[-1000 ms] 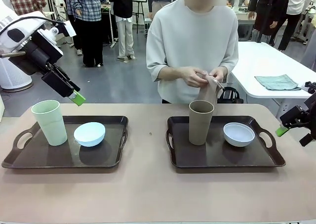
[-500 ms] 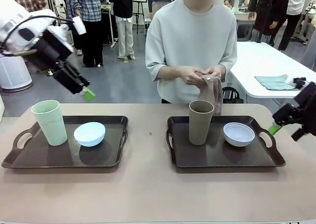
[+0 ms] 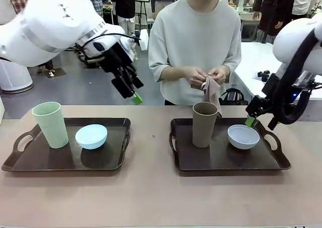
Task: Set up a tray with a mat and arrange the tableware.
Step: Pick up the Picnic Bowl and Reusable plastic cup from the Handle tray in front of the human's position and hold them in the air.
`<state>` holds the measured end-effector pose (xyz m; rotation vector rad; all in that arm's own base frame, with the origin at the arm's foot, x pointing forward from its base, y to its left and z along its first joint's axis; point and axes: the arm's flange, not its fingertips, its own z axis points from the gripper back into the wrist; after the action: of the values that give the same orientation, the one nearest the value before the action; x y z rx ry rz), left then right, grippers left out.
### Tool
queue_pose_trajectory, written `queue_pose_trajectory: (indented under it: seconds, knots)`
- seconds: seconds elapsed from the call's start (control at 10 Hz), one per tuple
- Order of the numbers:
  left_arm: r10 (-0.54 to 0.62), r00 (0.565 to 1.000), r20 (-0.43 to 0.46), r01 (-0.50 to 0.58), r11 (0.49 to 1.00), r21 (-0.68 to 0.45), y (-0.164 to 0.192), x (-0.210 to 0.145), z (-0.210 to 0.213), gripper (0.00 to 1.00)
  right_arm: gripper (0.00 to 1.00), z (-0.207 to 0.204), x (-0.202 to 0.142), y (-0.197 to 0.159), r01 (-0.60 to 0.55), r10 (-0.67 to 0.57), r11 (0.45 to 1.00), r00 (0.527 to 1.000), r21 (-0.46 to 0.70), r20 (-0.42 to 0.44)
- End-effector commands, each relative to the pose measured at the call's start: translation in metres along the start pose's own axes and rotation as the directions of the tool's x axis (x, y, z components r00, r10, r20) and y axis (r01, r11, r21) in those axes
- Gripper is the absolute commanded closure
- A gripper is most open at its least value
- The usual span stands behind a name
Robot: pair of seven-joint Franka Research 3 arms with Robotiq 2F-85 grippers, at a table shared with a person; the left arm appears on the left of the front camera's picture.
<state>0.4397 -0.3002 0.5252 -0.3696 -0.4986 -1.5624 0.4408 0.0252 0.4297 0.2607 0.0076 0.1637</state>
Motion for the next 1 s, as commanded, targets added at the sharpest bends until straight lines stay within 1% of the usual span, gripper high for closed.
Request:
queue_pose_trajectory:
  seconds: [0.0,0.2,0.3,0.4,0.5,0.6,0.7,0.8,0.9]
  knots:
    - [-0.088,0.995,0.056,0.089,0.996,-0.017,0.012,0.009,-0.016,0.0,0.0,-0.006,0.017,0.003,0.035,-0.036,0.998,0.999,-0.045,-0.009]
    - [-0.138,0.981,0.136,0.148,0.986,-0.071,0.018,0.017,-0.042,0.0,0.0,-0.013,0.025,0.004,0.046,-0.047,0.997,0.999,-0.061,-0.017]
    - [-0.135,0.975,0.175,0.151,0.985,-0.082,0.021,0.016,-0.062,0.0,0.0,-0.014,0.025,0.001,0.047,-0.048,0.997,0.999,-0.066,-0.013]
    - [-0.066,0.979,0.194,0.083,0.993,-0.08,0.025,0.013,-0.075,0.0,0.0,-0.012,0.026,0.001,0.048,-0.049,0.997,0.999,-0.062,-0.01]
    - [-0.013,0.982,0.19,0.03,0.996,-0.083,0.025,0.008,-0.085,0.0,0.0,-0.012,0.025,0.001,0.052,-0.052,0.997,0.999,-0.059,-0.005]
    - [0.059,0.975,0.214,-0.044,0.996,-0.075,0.029,0.003,-0.09,0.0,0.0,-0.011,0.026,-0.001,0.058,-0.057,0.997,0.998,-0.06,0.01]
    - [0.287,0.946,0.15,-0.287,0.958,-0.02,0.03,0.0,-0.089,0.0,0.0,-0.009,0.021,0.0,0.033,-0.029,0.996,0.999,-0.083,0.043]
    - [-0.005,0.984,0.178,0.023,0.995,-0.099,0.026,0.005,-0.09,0.0,0.0,-0.013,0.021,-0.001,0.034,-0.034,0.999,0.999,-0.026,-0.006]
    - [-0.005,0.984,0.178,0.023,0.995,-0.099,0.026,0.005,-0.09,0.0,0.0,-0.013,0.021,-0.001,0.034,-0.034,0.999,0.999,-0.026,-0.006]
